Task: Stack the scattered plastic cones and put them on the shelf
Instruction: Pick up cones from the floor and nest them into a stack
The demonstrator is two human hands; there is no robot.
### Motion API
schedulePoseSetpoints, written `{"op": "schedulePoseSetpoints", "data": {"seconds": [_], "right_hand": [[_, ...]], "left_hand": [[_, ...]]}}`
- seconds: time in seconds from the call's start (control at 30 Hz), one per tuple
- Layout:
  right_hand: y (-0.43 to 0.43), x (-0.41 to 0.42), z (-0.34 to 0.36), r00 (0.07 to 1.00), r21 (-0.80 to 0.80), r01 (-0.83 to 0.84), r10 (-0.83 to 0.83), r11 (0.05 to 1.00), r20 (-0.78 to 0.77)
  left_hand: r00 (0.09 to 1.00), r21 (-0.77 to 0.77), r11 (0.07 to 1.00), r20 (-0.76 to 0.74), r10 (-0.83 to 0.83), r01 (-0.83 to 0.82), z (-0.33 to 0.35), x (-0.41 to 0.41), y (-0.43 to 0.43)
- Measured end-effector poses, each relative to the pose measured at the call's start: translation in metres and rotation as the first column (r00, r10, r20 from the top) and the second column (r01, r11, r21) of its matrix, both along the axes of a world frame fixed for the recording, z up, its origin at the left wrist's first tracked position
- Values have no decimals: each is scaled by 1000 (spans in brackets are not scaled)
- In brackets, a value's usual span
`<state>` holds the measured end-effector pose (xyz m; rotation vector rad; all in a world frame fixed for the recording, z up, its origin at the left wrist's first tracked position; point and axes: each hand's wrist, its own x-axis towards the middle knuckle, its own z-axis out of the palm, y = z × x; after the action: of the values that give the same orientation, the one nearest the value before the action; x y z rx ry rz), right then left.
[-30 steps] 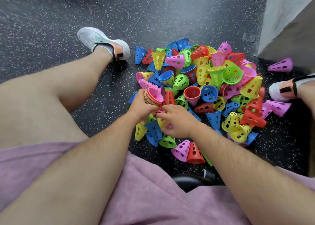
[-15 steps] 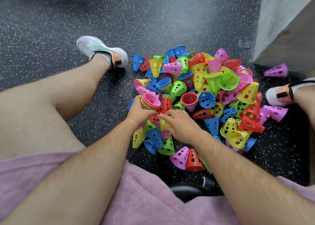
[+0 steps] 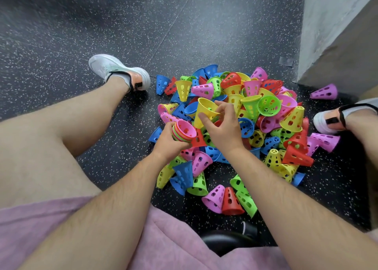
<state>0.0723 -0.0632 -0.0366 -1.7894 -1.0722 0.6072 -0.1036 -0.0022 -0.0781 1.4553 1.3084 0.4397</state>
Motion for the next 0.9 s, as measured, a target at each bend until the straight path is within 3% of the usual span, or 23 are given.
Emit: {"op": "schedulePoseSetpoints", "data": {"seconds": [0.3, 0.5, 0.63, 0.8, 0.9], "right_hand": [[-2, -24, -12, 961, -198, -244, 264, 949, 80], [-11, -16, -25, 938, -293, -338, 347, 894, -22], [-23, -12, -37, 936, -271, -262, 313, 926, 162], [-43, -21, -57, 776, -329, -503, 585, 799, 234], [-45, -32, -64, 706, -399, -552, 665, 732, 242]], "left_hand": [[999, -9, 999, -7, -31, 31, 5, 0, -4], [999, 3, 999, -20, -41, 41, 3, -3, -3], [999, 3, 1000, -39, -23, 23, 4, -5, -3], [997, 11, 1000, -73, -15, 16, 2, -7, -6], [997, 2, 1000, -75, -25, 25, 3, -6, -10]]}}
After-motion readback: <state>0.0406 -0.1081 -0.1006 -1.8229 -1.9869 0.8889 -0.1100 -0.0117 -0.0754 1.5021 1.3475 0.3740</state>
